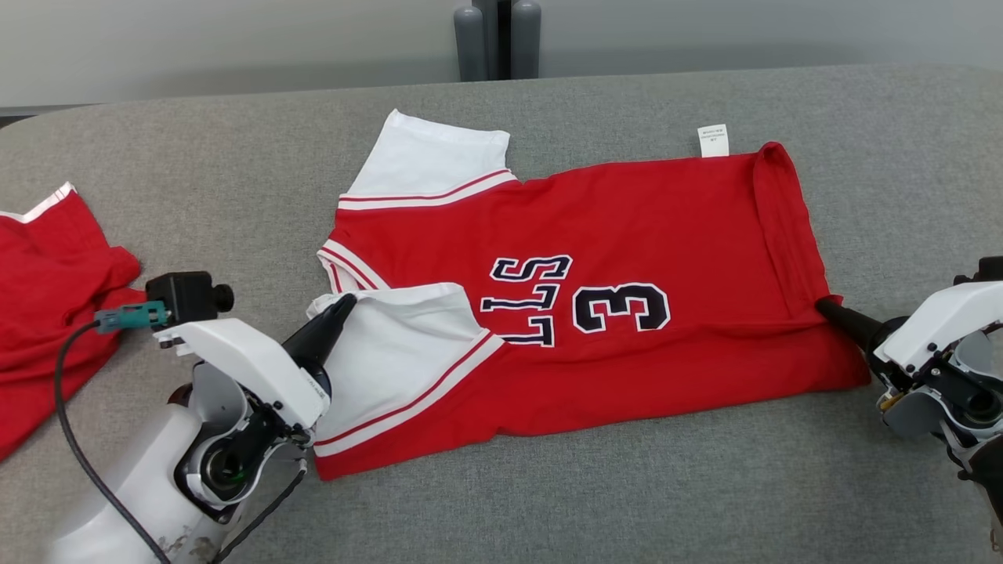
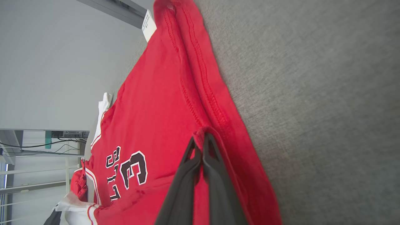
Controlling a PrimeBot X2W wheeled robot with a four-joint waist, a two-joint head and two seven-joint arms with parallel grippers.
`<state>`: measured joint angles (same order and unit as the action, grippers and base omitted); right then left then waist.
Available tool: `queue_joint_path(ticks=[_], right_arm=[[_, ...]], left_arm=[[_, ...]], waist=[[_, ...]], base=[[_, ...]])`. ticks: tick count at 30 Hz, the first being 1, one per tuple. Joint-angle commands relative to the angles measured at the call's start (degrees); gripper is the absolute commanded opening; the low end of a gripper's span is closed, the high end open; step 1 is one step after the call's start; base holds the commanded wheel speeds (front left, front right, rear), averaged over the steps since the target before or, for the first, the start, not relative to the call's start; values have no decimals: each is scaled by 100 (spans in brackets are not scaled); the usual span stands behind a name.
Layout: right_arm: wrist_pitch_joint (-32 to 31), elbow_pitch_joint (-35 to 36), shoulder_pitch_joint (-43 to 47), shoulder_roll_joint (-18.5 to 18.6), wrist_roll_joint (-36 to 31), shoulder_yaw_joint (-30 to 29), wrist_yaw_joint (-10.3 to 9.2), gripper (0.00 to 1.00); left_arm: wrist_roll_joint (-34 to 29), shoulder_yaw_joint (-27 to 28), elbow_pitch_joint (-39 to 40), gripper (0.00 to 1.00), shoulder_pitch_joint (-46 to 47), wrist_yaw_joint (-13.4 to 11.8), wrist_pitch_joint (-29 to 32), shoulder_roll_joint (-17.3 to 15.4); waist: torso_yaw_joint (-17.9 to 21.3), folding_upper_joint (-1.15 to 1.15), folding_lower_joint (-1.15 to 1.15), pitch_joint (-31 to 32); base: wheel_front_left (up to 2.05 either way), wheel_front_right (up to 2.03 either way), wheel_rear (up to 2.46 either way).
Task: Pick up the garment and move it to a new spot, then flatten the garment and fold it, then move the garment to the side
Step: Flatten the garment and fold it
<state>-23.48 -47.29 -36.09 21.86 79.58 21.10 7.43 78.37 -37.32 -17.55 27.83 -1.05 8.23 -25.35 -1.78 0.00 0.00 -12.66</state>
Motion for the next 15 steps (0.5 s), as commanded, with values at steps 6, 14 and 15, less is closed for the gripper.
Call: queue_joint_path(ticks=[6,14,15], right_arm=[[72,-85,-79,-21,-178,69,11,100],[651,252,-55,46,-481,60,12,100],[826,380,-9,86,-558,66,12,100]], left_arm=[[-390,-196,-534,100,328,61,-181,159],[-1044,-382,-850,100,481,26,-814,195],[-1138,-363,-852,100,476,13,-997,196]], waist=[[11,0,0,-35],[27,0,0,59],[32,0,0,88]], base=[[0,0,0],[0,0,0],[0,0,0]])
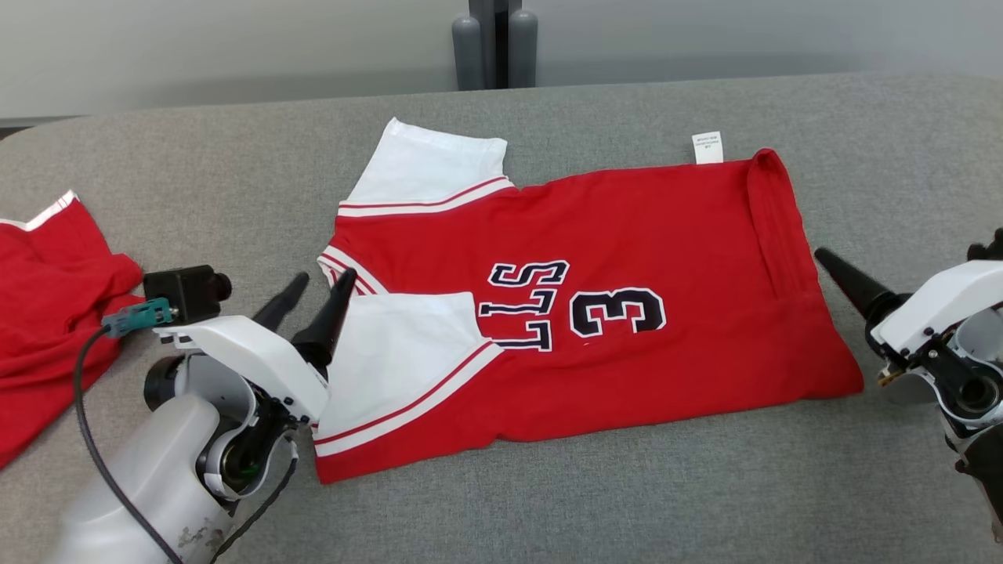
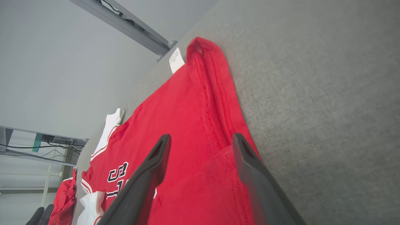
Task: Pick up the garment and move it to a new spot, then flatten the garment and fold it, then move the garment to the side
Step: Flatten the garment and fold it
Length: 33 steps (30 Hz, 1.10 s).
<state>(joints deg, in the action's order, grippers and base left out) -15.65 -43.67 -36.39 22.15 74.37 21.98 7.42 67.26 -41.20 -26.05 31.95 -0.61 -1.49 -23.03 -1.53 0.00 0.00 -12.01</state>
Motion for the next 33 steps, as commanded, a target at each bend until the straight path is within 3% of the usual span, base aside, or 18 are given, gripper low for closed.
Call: queue_joint_path(ticks=[1,6,9,12,17,24,29,33], right_arm=[[224,170,76,92,-130,3,12,100],[1546,990,343,304,-859,167,13,100],[2389,1273,506,439,-1538,284,12,100],[2931,1362,682,475,-2344,336,12,100],[3100,1690,1063,112,-3639,-304,12,100],[3086,2776,2095,-851,-5214,-1505,12,100],[3087,3071,2550,-1329,-5713,-1852,12,100],[3087,3133,2710,-1528,-5875,-1922,12,100]], left_arm=[[-133,44,5,100,59,-48,-224,-44],[-503,260,182,100,-131,-112,-1162,-1],[-894,534,438,100,-252,-189,-1344,2],[-1637,1219,966,100,-561,-325,-1365,171],[-2974,2406,1783,100,-1440,-267,-1365,762],[-4477,3159,2047,100,-2417,111,-1365,1576],[-4995,3502,1959,100,-2846,330,-1366,1876],[-5067,3723,1911,100,-3121,401,-1366,1975]], waist=[[15,0,0,55],[81,0,0,228],[132,0,0,329],[173,0,0,402],[241,0,0,483],[281,0,0,572],[304,0,0,653],[322,0,0,708]], base=[[0,0,0],[0,0,0],[0,0,0],[0,0,0],[0,0,0],[0,0,0],[0,0,0],[0,0,0]])
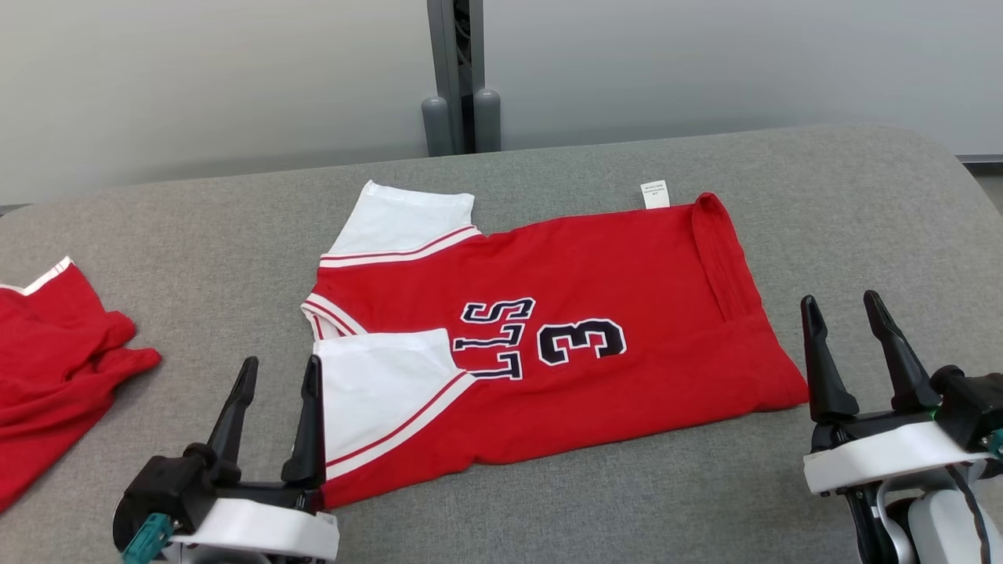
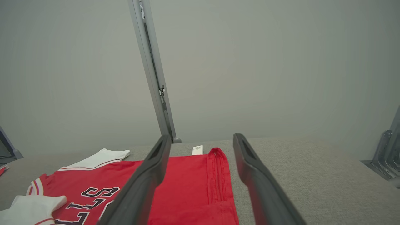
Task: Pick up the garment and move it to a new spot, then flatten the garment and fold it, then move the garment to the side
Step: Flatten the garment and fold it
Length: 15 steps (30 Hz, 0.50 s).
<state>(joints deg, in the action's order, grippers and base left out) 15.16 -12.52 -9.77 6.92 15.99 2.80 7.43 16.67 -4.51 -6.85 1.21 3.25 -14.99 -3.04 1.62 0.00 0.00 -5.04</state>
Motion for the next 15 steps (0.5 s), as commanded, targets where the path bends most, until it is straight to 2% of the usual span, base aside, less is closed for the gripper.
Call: queue_joint_path(ticks=[1,11,15], right_arm=[[7,20,82,-31,-72,5,11,100],[7,30,84,-78,-67,-35,11,100],[7,-214,108,-83,-58,-136,11,100]], left_arm=[[62,124,-23,100,-108,4,-16,-16],[174,-86,-61,100,-221,-87,-16,6],[179,-292,-617,100,-236,-146,-17,3]], waist=[[12,0,0,24],[-23,0,0,18],[-34,0,0,-8]], base=[[0,0,0],[0,0,0],[0,0,0]])
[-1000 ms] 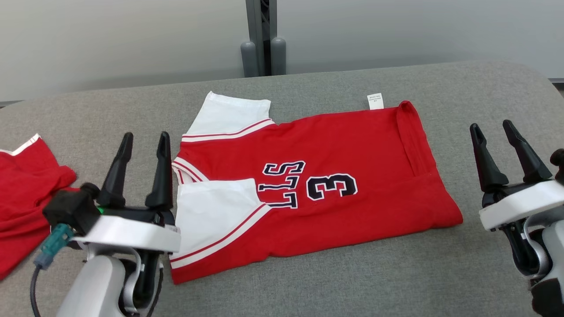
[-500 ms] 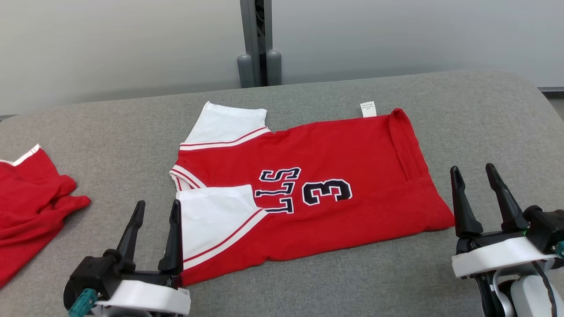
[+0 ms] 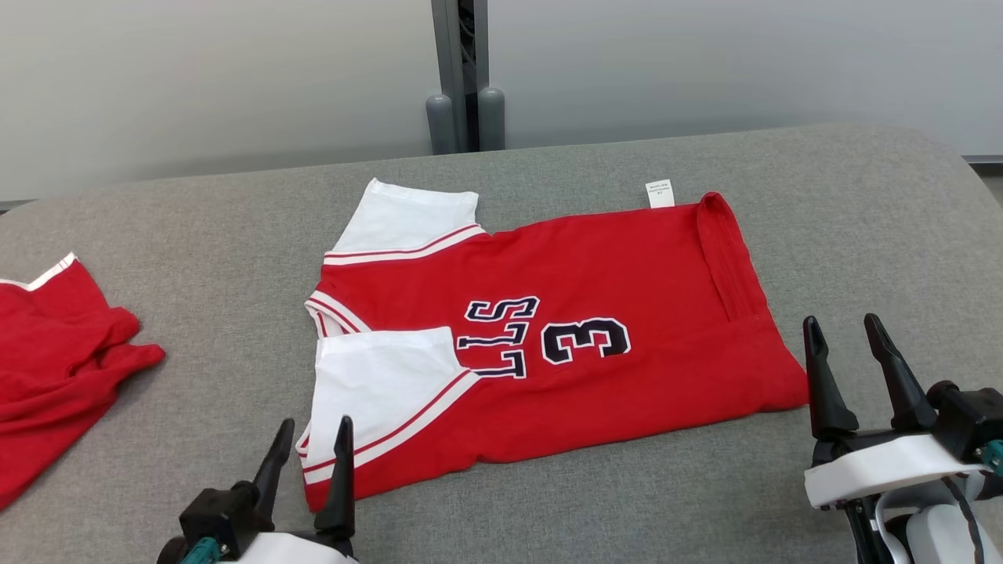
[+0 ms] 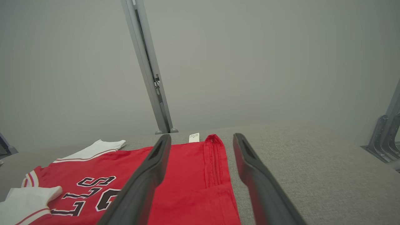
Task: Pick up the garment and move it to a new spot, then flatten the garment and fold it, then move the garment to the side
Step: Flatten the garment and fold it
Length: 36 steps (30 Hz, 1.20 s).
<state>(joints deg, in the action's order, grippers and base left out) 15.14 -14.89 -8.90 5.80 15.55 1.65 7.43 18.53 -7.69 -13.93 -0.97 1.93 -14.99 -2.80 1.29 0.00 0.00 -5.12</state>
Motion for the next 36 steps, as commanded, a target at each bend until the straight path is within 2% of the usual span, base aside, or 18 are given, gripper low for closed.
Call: queue_joint_path(ticks=[1,8,16,19,23,24,25,30,36], right_arm=[[9,-39,6,21,-2,-39,11,100],[8,-288,-114,-59,67,-39,11,100],[9,-360,-189,-89,106,-52,11,100],[9,-372,-204,-89,130,-55,11,100],[9,-422,-220,-90,153,-106,11,100],[10,-461,-224,-93,163,-136,11,100],[9,-529,-227,-97,165,-173,11,100],[9,-1045,-352,-143,416,-399,11,100],[-137,-2128,-729,-164,945,-395,11,100]], left_arm=[[14,-15,-79,100,20,-48,-17,-21],[4,-189,-1363,100,392,-207,-13,-21],[74,-27,-2073,100,819,-544,-11,-20],[126,-50,-2268,100,901,-464,40,-22],[321,-211,-2414,100,979,-146,164,-14],[364,-247,-2417,25,991,-82,151,-14],[382,-278,-2430,0,998,-29,146,-14],[430,-360,-2470,0,1074,34,176,-28],[389,-427,-2323,0,1104,75,134,-81]], waist=[[-1,0,0,-15],[62,0,0,-119],[126,0,0,-226],[140,0,0,-232],[139,0,0,-229],[134,0,0,-228],[129,0,0,-228],[80,0,0,-260],[-38,0,0,-289]], base=[[0,0,0],[0,0,0],[0,0,0],[0,0,0],[0,0,0],[0,0,0],[0,0,0],[0,0,0],[0,0,0]])
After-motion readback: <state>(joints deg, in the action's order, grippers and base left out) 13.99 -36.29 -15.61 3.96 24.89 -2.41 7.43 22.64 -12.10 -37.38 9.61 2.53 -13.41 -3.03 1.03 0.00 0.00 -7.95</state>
